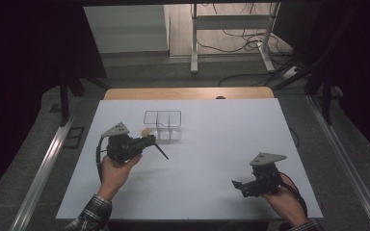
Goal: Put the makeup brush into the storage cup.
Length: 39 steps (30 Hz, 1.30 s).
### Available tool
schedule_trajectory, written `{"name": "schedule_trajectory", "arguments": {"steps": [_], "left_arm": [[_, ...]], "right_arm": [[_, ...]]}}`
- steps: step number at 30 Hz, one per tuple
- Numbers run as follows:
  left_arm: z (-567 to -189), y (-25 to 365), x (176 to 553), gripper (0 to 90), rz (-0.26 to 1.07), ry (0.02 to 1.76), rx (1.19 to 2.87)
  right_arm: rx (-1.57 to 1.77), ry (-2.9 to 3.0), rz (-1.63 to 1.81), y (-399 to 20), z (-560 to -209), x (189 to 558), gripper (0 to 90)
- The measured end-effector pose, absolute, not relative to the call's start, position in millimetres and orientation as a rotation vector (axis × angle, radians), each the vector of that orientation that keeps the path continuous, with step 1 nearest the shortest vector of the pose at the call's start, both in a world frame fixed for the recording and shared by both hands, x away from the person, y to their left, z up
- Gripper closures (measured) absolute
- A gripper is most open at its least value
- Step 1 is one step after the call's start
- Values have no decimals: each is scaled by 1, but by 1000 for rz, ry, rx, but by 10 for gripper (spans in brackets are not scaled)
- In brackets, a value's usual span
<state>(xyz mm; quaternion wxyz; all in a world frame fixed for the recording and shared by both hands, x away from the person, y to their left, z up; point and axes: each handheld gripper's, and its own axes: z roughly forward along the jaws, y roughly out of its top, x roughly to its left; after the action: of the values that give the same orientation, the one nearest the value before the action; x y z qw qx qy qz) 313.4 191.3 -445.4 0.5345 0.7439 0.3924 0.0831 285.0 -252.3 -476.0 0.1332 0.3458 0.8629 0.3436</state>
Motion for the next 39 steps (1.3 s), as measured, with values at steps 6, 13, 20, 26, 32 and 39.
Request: {"name": "schedule_trajectory", "arguments": {"steps": [6,13,20,26,32,39], "left_arm": [[-441,186,321,837,209,920,1782],[-437,185,326,837,218,914,1781],[-429,183,332,837,232,906,1783],[-424,183,337,838,243,905,1786],[-420,183,341,837,250,900,1789],[-415,180,345,838,257,890,1793]], "right_arm": [[1029,2483,999,-261,-477,281,6],[1034,2462,991,-267,-478,277,6],[1050,2451,989,-274,-479,273,6],[1066,2441,993,-281,-480,268,6],[1085,2429,1000,-285,-479,265,6],[1099,2412,1007,-292,-478,261,6]]}}
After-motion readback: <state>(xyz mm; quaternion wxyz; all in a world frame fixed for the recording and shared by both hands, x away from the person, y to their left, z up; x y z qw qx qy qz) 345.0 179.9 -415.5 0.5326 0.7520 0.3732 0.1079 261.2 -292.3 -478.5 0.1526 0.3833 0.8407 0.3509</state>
